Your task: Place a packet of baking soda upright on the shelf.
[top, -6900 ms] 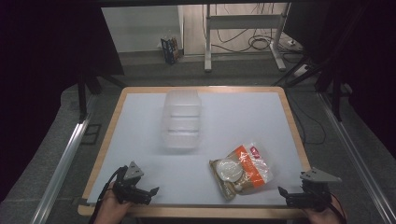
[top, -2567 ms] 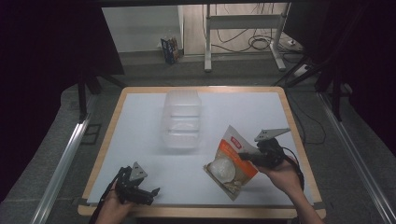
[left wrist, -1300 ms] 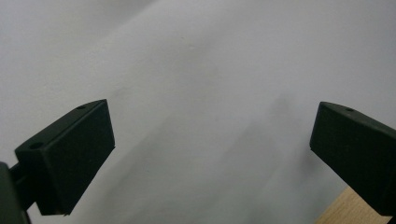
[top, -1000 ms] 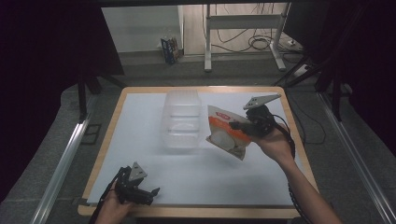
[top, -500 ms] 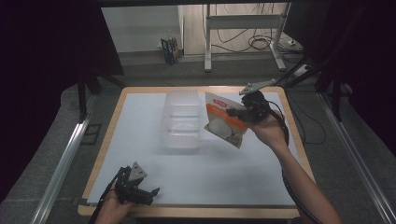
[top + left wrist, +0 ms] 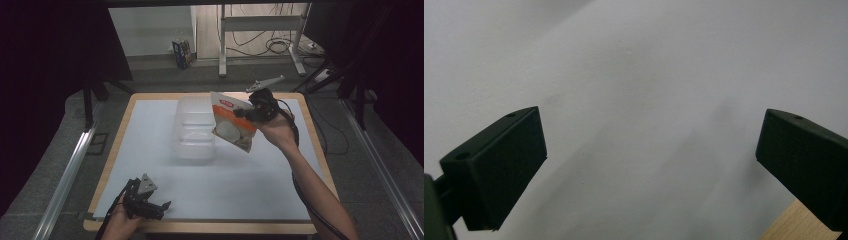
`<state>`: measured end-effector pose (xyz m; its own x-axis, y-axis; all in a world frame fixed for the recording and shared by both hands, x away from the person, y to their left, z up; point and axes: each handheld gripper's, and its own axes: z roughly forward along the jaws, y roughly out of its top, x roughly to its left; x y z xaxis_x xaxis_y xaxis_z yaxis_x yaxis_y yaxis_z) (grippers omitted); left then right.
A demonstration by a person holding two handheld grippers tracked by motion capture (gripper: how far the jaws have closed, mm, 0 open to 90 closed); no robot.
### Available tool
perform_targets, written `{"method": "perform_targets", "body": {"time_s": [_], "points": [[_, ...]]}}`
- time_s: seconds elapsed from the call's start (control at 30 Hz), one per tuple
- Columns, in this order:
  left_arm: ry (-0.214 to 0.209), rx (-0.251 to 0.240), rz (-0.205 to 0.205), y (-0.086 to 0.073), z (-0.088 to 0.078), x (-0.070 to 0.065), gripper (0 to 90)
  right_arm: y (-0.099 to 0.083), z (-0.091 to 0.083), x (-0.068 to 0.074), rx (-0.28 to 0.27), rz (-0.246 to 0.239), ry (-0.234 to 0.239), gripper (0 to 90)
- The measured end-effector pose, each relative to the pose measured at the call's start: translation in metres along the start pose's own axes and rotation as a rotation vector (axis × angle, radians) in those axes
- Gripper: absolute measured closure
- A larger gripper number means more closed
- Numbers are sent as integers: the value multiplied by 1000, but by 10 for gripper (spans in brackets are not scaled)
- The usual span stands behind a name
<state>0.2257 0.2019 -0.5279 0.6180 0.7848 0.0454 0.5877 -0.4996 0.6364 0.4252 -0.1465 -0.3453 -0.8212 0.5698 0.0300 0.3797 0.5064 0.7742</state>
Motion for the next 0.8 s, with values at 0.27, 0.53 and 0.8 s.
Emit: {"method": "perform_targets", "body": {"time_s": [0.27, 0.53, 0.8], "points": [[-1, -1, 0, 0, 0, 0, 0, 13, 16, 9, 7, -16, 28, 886], [1, 1, 6, 0, 0, 0, 0, 24, 31, 18, 7, -28, 49, 886], [2, 1, 8, 0, 0, 0, 0, 36, 48, 28, 9, -48, 70, 885]]}}
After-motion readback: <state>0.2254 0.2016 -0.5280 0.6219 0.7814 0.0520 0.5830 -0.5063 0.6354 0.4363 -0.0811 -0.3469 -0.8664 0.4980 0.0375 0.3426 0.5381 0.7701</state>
